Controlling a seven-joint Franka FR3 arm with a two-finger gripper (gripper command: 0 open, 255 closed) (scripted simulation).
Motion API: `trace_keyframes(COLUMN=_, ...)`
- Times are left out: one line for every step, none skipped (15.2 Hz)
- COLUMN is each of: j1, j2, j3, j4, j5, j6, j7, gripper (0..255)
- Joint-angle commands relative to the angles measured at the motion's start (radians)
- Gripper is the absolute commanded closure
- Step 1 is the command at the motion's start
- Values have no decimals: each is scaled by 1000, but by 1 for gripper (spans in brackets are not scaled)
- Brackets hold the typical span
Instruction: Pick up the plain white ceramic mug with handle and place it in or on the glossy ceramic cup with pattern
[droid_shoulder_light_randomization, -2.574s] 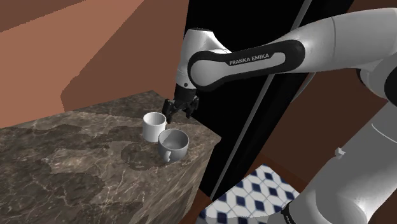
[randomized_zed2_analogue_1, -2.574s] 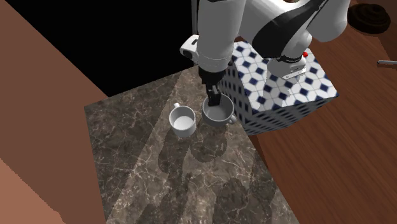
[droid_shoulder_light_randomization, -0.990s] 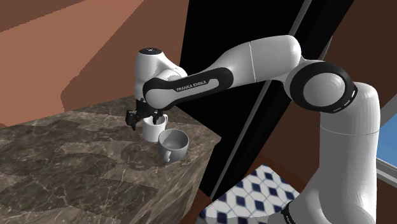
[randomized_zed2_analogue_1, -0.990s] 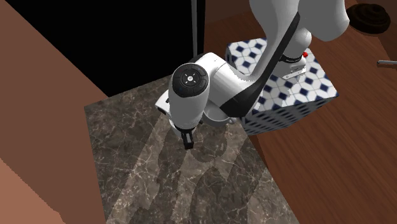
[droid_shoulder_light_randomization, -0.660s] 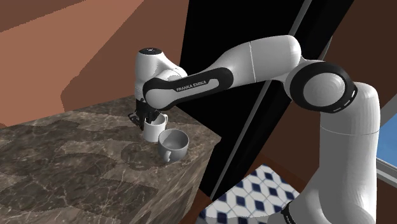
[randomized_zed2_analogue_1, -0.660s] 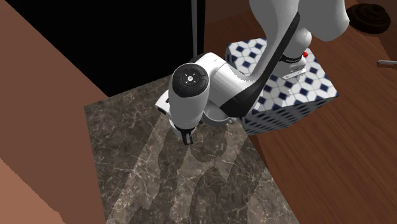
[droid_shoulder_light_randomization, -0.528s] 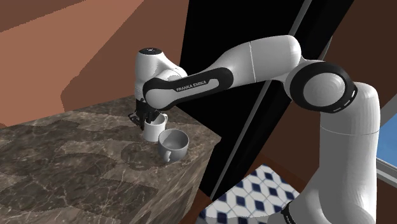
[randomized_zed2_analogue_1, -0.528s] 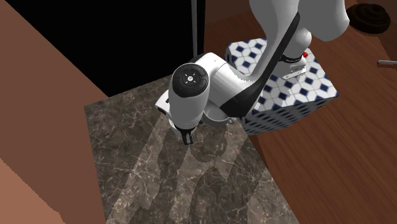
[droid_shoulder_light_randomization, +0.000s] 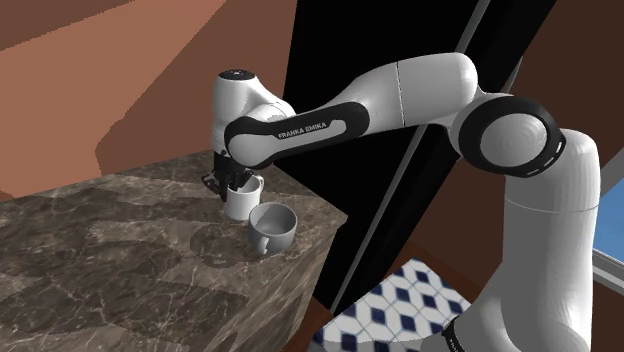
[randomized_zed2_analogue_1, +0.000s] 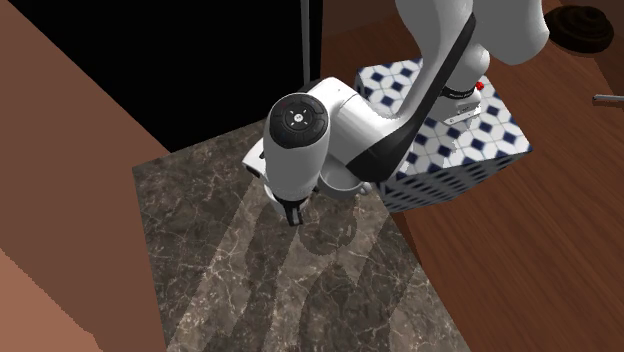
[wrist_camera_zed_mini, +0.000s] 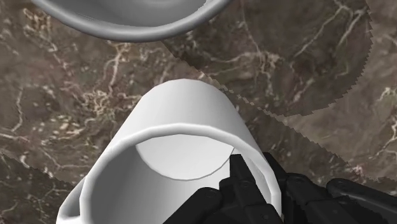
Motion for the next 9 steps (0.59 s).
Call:
trace_keyframes(j1=0, j2=-10, j3=3, j4=12, j5=5, j6=-21, j7=-4, gripper=255)
trace_keyframes(j1=-1, j2=-15, j3=4, j4=18, j5=7, j6=-32, j7=-6, gripper=255)
trace_keyframes(j1=-1, j2=-20, j3=5, j4=25, j5=10, j6=-43, j7=-8, gripper=255)
trace_keyframes(j1=-2, j2=-25, j3=6, j4=31, j5=12, j6=-54, j7=-11, gripper=255)
trace_keyframes(j1=-2, j2=-29, j3=8, j4=38, j5=15, j6=-65, j7=-13, gripper=255)
trace_keyframes(j1=-2, j2=-33, j3=9, j4=45, j5=17, j6=-76, j7=-15, gripper=255)
trace_keyframes(j1=-2, j2=-38, j3=10, j4=52, j5=19, j6=-87, j7=-17, gripper=255)
trace_keyframes(j1=-3, j2=-42, j3=11, j4=60, j5=21, j6=-99, j7=-19, gripper=255)
trace_keyframes(j1=-3, j2=-45, j3=12, j4=68, j5=23, j6=-110, j7=-21, gripper=255)
